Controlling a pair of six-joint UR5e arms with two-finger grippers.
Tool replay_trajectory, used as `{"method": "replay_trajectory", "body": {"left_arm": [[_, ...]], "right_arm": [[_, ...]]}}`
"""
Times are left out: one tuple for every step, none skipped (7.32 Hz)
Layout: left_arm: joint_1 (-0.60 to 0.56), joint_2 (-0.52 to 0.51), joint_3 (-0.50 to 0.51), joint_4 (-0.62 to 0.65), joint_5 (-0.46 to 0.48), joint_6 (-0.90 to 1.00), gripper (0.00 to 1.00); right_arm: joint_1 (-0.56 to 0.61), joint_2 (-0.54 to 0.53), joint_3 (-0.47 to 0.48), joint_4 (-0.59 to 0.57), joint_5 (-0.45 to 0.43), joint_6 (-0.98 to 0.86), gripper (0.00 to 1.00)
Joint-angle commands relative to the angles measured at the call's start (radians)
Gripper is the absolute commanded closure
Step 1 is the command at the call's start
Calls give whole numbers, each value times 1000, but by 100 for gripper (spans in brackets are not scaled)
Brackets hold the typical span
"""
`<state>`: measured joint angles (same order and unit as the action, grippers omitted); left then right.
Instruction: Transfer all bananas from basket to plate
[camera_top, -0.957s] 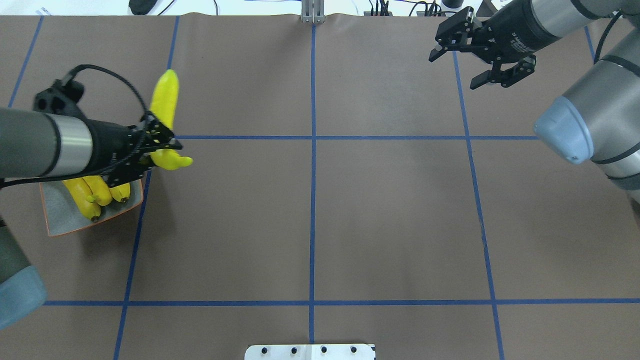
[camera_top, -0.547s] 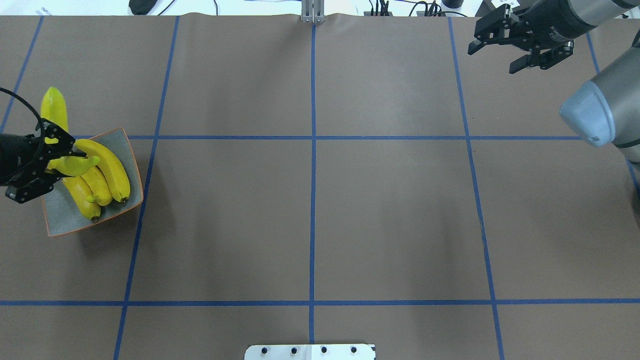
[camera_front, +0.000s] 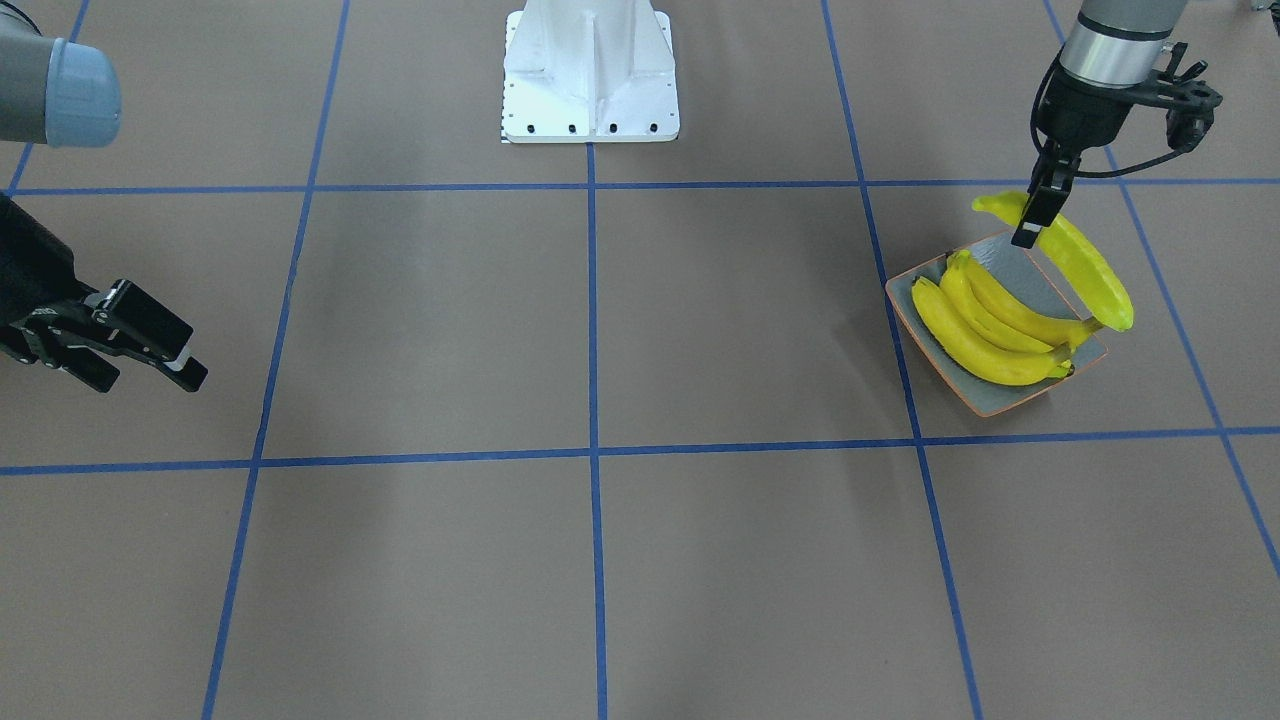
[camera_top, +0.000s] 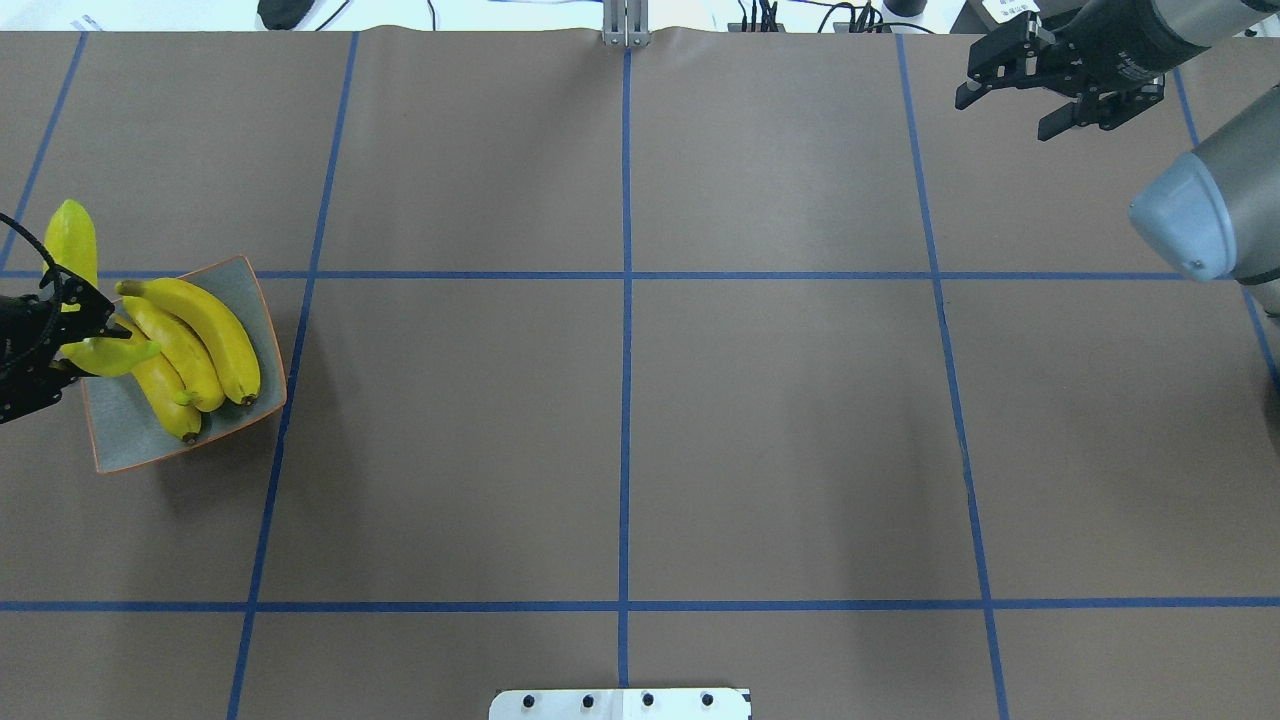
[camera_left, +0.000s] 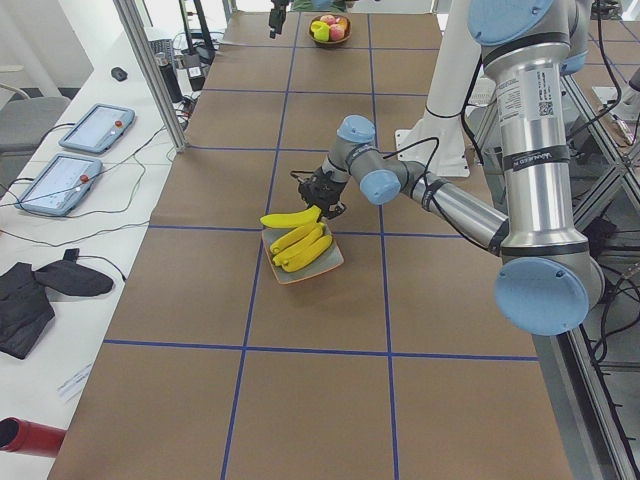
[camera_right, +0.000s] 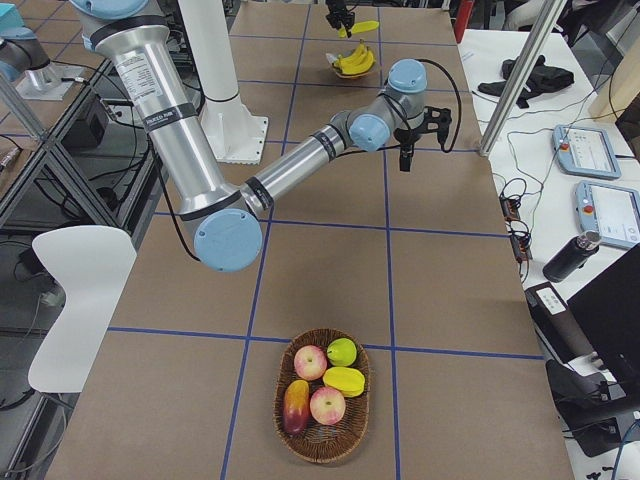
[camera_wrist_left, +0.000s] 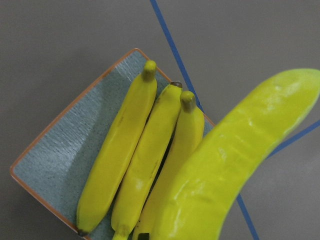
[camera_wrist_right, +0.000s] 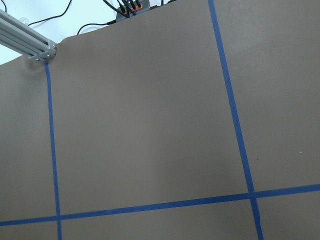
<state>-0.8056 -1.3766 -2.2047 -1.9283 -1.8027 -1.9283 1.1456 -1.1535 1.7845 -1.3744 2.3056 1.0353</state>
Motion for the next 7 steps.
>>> {"method": "replay_trajectory", "body": {"left_arm": [[-12, 21, 3, 0, 0, 338, 100], [-12, 27, 8, 0, 0, 433, 100], [-14, 27, 17, 0, 2, 522, 100], [-27, 16, 51, 0, 3, 601, 100], [-29, 4, 83, -1, 47, 676, 100], [-30, -19, 114, -1, 63, 742, 100], [-27, -25, 126, -3, 68, 788, 100]], "right_arm": [[0, 1, -2, 0, 0, -1, 0], [0, 0, -3, 0, 0, -1, 0], [0, 0, -5, 0, 0, -1, 0], [0, -2, -5, 0, 0, -1, 0], [0, -5, -5, 0, 0, -1, 0], [0, -5, -5, 0, 2, -1, 0], [0, -5, -5, 0, 2, -1, 0]]}}
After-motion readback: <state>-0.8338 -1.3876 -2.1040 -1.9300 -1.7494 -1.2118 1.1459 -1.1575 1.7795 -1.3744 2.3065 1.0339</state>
